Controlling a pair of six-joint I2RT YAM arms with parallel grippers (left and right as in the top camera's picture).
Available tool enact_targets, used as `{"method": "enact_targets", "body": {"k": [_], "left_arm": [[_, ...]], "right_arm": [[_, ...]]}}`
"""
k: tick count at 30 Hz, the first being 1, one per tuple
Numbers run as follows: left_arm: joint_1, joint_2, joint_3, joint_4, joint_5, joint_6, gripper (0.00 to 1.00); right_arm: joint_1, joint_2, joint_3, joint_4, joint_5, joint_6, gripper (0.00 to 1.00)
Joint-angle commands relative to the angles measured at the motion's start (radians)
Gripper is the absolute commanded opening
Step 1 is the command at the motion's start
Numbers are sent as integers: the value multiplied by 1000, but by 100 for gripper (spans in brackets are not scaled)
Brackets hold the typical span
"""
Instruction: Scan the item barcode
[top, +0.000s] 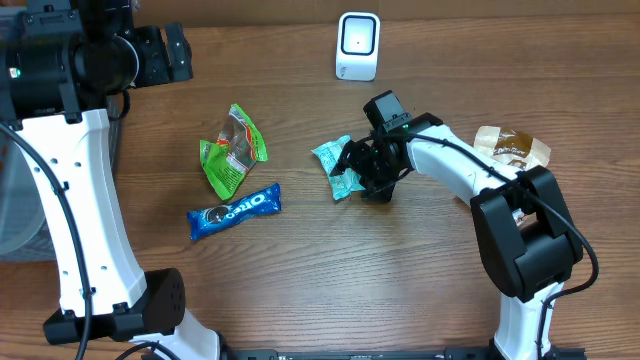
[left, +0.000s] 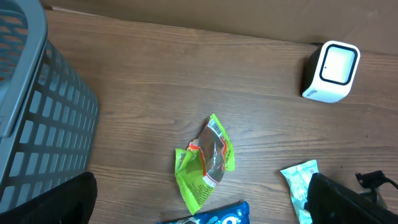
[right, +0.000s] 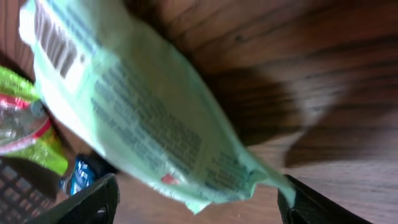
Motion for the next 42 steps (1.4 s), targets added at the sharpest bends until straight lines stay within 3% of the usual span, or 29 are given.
{"method": "enact_targets", "body": {"k": [1, 6, 12, 16, 26, 37, 42], "left_arm": [[0, 8, 3, 1, -3, -10, 100], [0, 8, 3, 1, -3, -10, 100], [0, 8, 3, 1, -3, -10, 100], [0, 8, 3, 1, -3, -10, 100], [0, 8, 3, 1, -3, -10, 100], [0, 8, 3, 1, -3, -10, 100], [0, 8, 3, 1, -3, -10, 100]], "right_arm": [[-5, 0, -6, -1, 146, 27, 79], [-42, 0, -6, -31, 292, 11, 72], [-83, -1, 8, 96, 268, -291, 73], [-86, -1, 69, 68, 254, -446, 78], [-202, -8, 138, 75, -2, -501, 89], [-219, 115, 134, 131, -35, -496, 87], [-217, 120, 60, 219, -75, -403, 88]]}}
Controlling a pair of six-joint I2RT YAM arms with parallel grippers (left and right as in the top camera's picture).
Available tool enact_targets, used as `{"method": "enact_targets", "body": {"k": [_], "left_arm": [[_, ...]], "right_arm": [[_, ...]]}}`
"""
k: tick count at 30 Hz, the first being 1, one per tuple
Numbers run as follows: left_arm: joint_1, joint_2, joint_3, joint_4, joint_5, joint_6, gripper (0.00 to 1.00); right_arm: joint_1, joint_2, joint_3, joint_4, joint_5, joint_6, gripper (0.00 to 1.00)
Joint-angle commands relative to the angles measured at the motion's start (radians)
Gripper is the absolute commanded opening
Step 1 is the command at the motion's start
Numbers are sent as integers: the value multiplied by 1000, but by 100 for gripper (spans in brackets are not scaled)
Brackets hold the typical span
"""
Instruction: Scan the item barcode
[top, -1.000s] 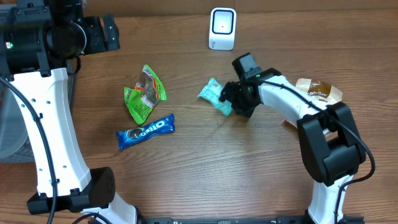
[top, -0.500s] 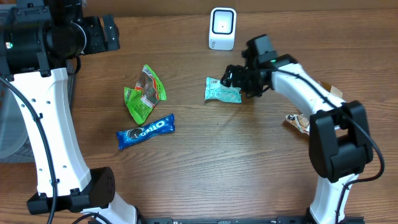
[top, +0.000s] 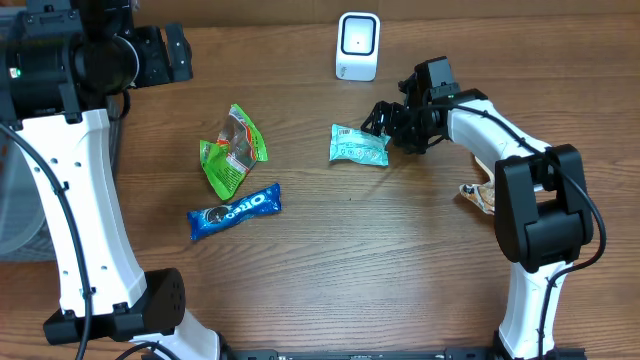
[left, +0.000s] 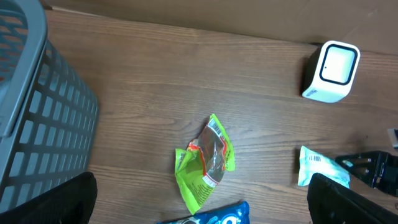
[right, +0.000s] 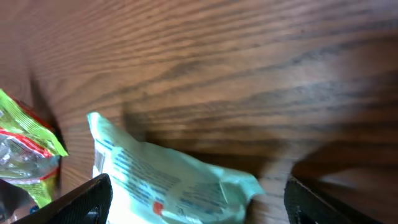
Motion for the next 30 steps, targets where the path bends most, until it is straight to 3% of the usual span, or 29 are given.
{"method": "enact_targets", "body": {"k": [1, 6, 8, 9, 11, 12, 14, 20, 30], "left_arm": [[0, 8, 3, 2, -3, -10, 100], [0, 8, 3, 2, -3, -10, 100], [0, 8, 3, 2, -3, -10, 100], [0, 8, 3, 2, -3, -10, 100], [0, 8, 3, 2, -3, -10, 100], [0, 8, 3, 2, -3, -10, 100], [0, 8, 3, 2, -3, -10, 100], [0, 8, 3, 2, -3, -10, 100], [0, 8, 3, 2, -3, -10, 100]], "right_arm": [[9, 11, -84, 92, -102, 74, 85], [37, 14, -154, 179, -172, 132, 73], [45, 14, -154, 190, -180, 149, 63], [48, 14, -154, 192, -181, 149, 55], [49, 14, -154, 192, -191, 150, 24], [49, 14, -154, 193, -199, 152, 14], [49, 14, -153, 199, -206, 152, 4], [44, -11, -137, 263, -333, 79, 4], [31, -252, -123, 95, -209, -71, 4]]}}
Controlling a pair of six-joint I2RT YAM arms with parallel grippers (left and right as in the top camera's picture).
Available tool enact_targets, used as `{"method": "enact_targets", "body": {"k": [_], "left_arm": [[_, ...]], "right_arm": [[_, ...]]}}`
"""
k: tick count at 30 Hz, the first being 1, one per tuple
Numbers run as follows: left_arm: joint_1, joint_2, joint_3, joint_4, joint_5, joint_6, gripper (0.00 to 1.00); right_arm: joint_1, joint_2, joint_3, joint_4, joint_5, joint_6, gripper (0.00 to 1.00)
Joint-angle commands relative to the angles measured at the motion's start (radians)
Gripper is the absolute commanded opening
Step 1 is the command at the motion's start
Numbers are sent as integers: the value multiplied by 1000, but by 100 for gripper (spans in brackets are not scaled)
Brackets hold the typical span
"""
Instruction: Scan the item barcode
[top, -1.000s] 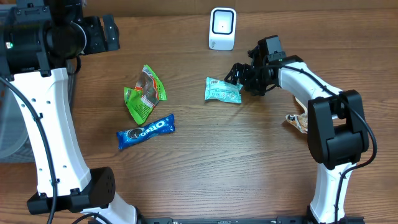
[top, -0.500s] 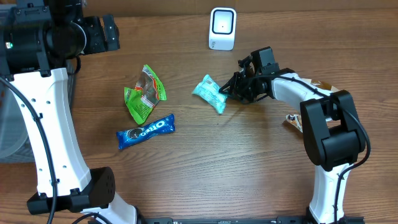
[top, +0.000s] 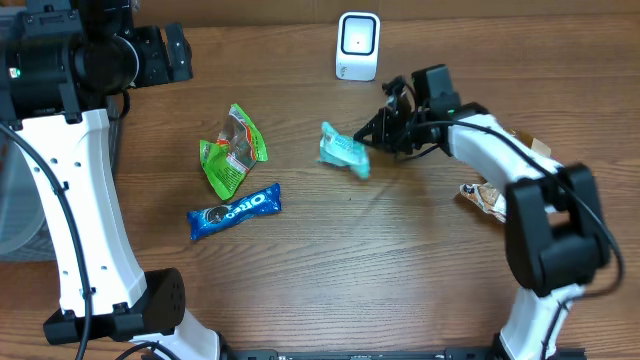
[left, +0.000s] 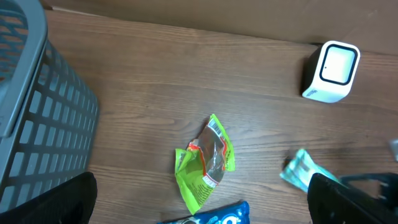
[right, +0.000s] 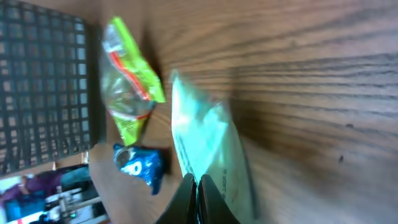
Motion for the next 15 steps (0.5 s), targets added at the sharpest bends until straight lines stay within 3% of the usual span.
{"method": "enact_targets", "body": {"k": [1, 6, 15], "left_arm": [[0, 8, 3, 1, -3, -10, 100], [0, 8, 3, 1, -3, -10, 100], [0, 8, 3, 1, -3, -10, 100]], "right_arm": [[-6, -81, 16, -42, 60, -48, 4], [-6, -53, 14, -155, 209, -48, 6], [-8, -51, 14, -171, 369, -47, 4]]}}
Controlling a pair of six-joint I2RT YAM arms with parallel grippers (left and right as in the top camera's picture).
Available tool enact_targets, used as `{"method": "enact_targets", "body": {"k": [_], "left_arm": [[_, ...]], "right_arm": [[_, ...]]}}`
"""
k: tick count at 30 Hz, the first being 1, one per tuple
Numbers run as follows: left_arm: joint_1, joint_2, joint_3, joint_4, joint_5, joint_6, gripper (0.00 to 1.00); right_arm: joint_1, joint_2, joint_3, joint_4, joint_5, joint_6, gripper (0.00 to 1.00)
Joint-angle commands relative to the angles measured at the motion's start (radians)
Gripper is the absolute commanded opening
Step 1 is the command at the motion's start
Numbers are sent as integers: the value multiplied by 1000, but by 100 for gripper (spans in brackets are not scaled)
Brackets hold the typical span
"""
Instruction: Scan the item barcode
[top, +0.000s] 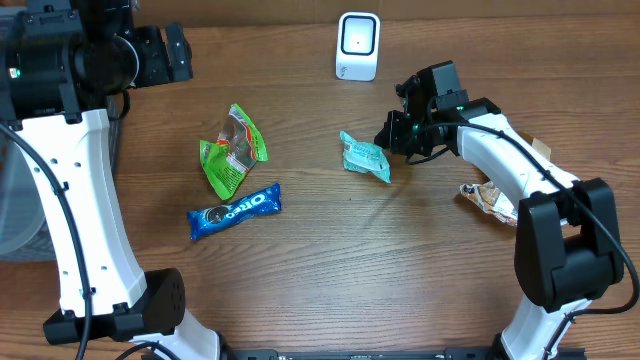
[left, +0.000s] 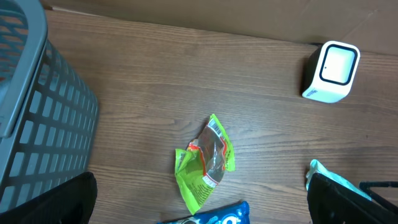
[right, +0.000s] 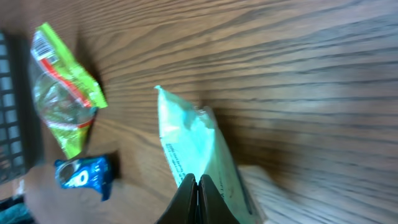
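Note:
A teal snack packet (top: 365, 157) hangs by one edge from my right gripper (top: 392, 136), just right of the table's middle. In the right wrist view the fingers (right: 189, 200) are pressed together on the packet (right: 189, 140), whose small print faces the camera; no barcode shows. The white scanner (top: 357, 45) stands at the back edge, up and to the left of that gripper. My left gripper (left: 199, 208) is high at the back left, open and empty, with the scanner (left: 333, 70) and a corner of the packet (left: 317, 170) below it.
A green wrapper (top: 232, 150) and a blue Oreo pack (top: 234, 211) lie left of centre. A brown packet (top: 488, 197) lies beside the right arm. A grey basket (left: 37, 106) stands off the table's left side.
My right gripper, still shut on the teal packet, has turned, and the packet sits a little further right and lower. The left arm has not moved.
My right gripper stood open over the teal packet at mid-table. Then the packet lay barcode-up nearer the scanner, the fingers still apart, and the brown packet had shifted forward. Later the gripper was shut on the packet's edge, and it still holds it.

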Motion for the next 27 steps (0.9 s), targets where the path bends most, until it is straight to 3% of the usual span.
{"method": "enact_targets", "body": {"k": [1, 4, 6, 7, 9, 10, 15, 18, 23, 27], "left_arm": [[0, 8, 3, 1, -3, -10, 100], [0, 8, 3, 1, -3, -10, 100], [0, 8, 3, 1, -3, -10, 100], [0, 8, 3, 1, -3, -10, 100], [0, 8, 3, 1, -3, -10, 100], [0, 8, 3, 1, -3, -10, 100], [0, 8, 3, 1, -3, -10, 100], [0, 8, 3, 1, -3, -10, 100], [0, 8, 3, 1, -3, -10, 100], [0, 8, 3, 1, -3, -10, 100]], "right_arm": [[-7, 3, 9, -8, 121, -7, 4], [-7, 4, 9, -28, 166, 0, 4], [-7, 8, 9, -54, 169, 0, 37], [-8, 11, 9, -66, 170, 0, 64], [-21, 14, 9, -83, 169, 0, 87], [-29, 14, 9, -89, 168, 0, 90], [-63, 21, 6, -111, 119, 7, 93], [-56, 59, -16, -77, 68, 87, 90], [-35, 143, -50, -1, -75, 174, 75], [-16, 174, -51, 11, -76, 256, 63]]}}
